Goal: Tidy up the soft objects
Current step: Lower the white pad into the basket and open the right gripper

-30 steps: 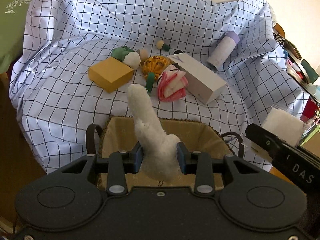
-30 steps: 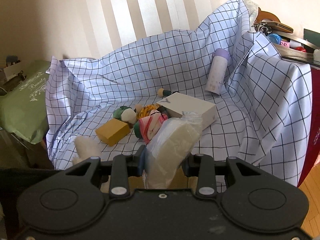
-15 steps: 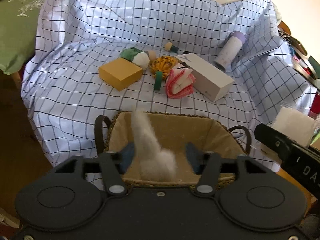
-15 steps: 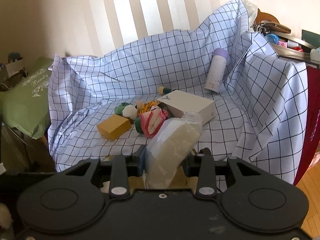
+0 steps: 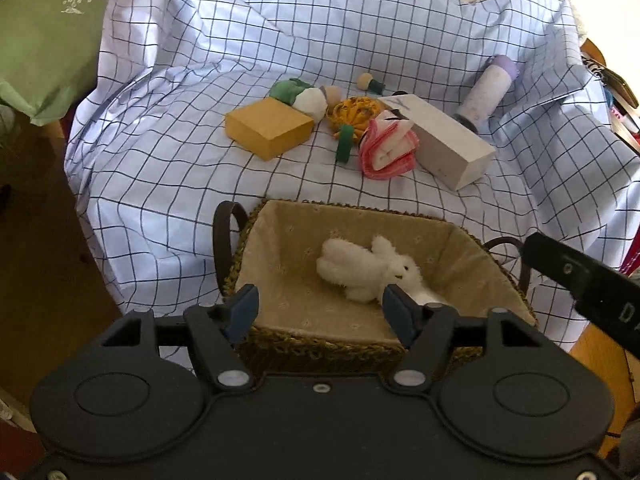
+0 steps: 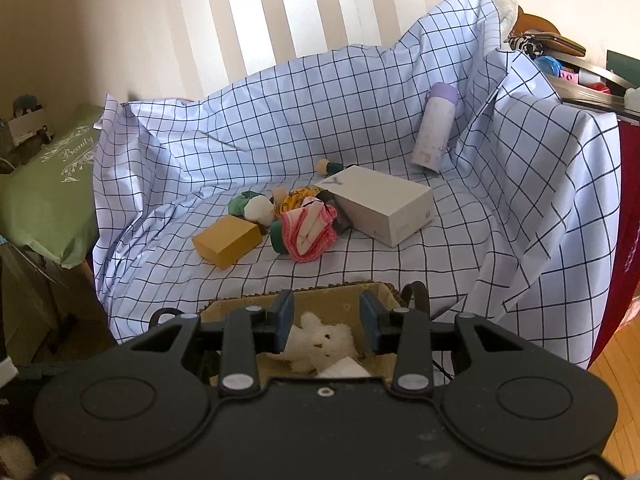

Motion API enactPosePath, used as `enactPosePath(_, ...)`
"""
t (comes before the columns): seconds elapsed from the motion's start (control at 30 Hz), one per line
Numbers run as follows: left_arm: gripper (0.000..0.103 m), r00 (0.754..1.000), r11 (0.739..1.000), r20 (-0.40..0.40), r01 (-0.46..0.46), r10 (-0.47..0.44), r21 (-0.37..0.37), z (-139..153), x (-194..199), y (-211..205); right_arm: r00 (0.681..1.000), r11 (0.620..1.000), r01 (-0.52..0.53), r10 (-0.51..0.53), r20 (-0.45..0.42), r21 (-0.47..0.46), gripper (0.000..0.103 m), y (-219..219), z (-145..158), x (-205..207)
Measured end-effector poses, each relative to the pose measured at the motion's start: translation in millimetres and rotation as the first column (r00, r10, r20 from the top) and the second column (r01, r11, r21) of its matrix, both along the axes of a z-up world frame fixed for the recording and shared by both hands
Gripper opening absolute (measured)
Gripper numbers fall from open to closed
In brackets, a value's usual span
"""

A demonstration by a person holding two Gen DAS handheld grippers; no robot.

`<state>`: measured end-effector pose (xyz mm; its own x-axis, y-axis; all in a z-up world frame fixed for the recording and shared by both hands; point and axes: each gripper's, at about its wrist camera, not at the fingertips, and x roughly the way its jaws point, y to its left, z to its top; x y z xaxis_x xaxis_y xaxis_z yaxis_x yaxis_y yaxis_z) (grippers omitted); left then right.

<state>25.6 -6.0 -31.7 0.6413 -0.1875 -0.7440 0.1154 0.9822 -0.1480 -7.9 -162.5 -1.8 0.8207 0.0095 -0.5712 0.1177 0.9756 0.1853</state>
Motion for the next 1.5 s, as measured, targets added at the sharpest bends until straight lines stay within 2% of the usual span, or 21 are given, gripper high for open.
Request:
enactPosePath(0.1, 0.065, 1.0, 1.0, 0.001, 0.001, -0.001, 0.001, 0.0, -0.7, -0.3, 1.0, 1.0, 0.005, -0.005, -0.005, 0.003, 0.043, -0.6, -0.7, 0.3)
enactPosePath(0.43, 0.067, 1.0, 1.0, 0.011, 0.006, -0.006, 0.023, 1.1, -3.4, -4.0, 1.0, 1.0, 0.021, -0.021, -0.017, 0.01, 0.052, -4.3, -2.7, 0.0)
enactPosePath(0.9, 0.069, 1.0, 0.999, 0.026, 0.011, -0.012, 0.04, 1.6, -5.9, -3.8, 0.998, 0.999, 0.034, -0.033, -0.051, 0.015, 0.071, -5.4, -9.5, 3.0)
enactPosePath(1.13, 0.07, 0.999, 0.998, 0.032, 0.012, -0.014, 0.057, 1.5, -3.9, -5.7, 0.995, 0.999, 0.052, -0.05, -0.09, 0.01, 0.077, -8.4, -17.3, 12.4)
enactPosePath(1.5, 0.07, 1.0, 0.995, 0.015, 0.022, -0.023, 0.099, 1.6, 16.5, -6.5, 0.979, 0.996, 0.089, -0.09, -0.181, -0.014, 0.08, -22.4, -28.2, 48.4)
